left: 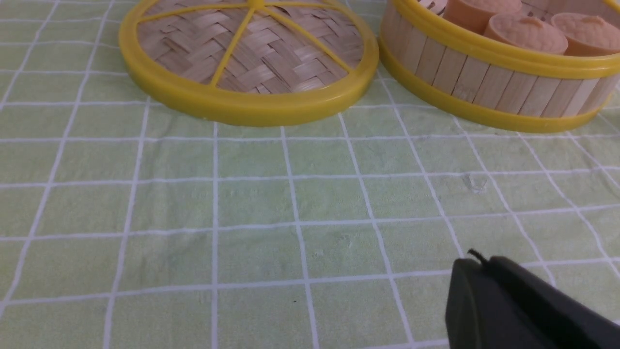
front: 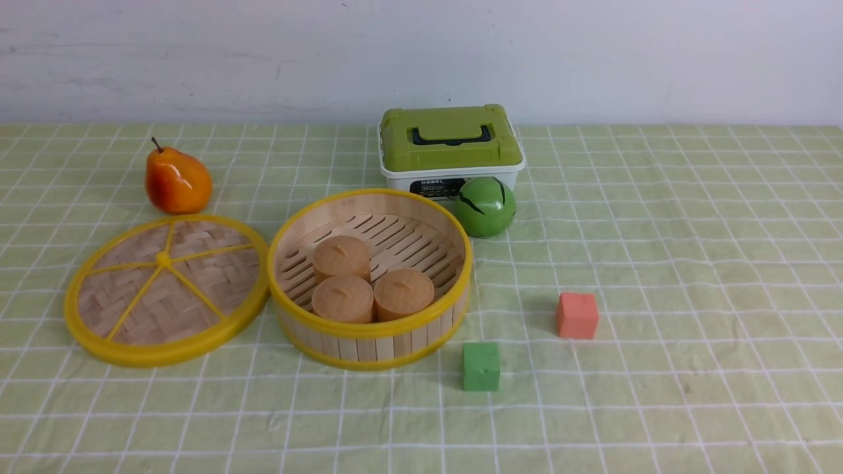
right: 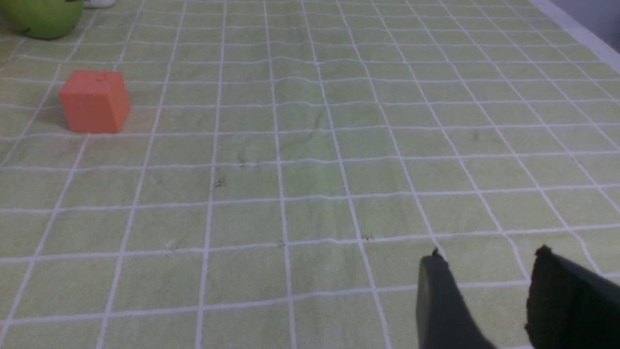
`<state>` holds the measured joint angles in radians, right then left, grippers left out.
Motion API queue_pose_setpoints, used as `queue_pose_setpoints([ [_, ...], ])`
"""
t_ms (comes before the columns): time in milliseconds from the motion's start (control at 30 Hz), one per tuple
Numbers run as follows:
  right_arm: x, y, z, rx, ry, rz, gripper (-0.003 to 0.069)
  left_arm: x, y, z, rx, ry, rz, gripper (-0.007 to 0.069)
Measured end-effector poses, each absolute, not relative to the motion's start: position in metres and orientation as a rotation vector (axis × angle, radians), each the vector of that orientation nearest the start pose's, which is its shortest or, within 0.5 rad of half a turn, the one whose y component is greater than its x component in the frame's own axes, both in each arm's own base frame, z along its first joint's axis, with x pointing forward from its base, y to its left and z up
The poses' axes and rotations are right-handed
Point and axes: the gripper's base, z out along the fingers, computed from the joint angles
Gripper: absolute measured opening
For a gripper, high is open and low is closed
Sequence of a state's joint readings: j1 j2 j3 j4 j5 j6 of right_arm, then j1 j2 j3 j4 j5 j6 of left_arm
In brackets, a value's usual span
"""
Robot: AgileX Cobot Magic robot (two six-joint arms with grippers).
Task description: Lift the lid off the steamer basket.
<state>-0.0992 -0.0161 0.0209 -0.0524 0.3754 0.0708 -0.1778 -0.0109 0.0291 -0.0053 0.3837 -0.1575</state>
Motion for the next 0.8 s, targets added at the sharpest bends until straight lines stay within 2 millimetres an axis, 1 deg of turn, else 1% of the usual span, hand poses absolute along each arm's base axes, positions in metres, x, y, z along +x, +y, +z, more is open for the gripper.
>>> queue_pose_setpoints([
  [800, 0.0518, -0.0069, 0.1733, 0.126, 1.86, -0.071, 0.0241, 0.0515, -0.0094, 0.1695, 0.016, 1.892, -0.234, 0.0029],
])
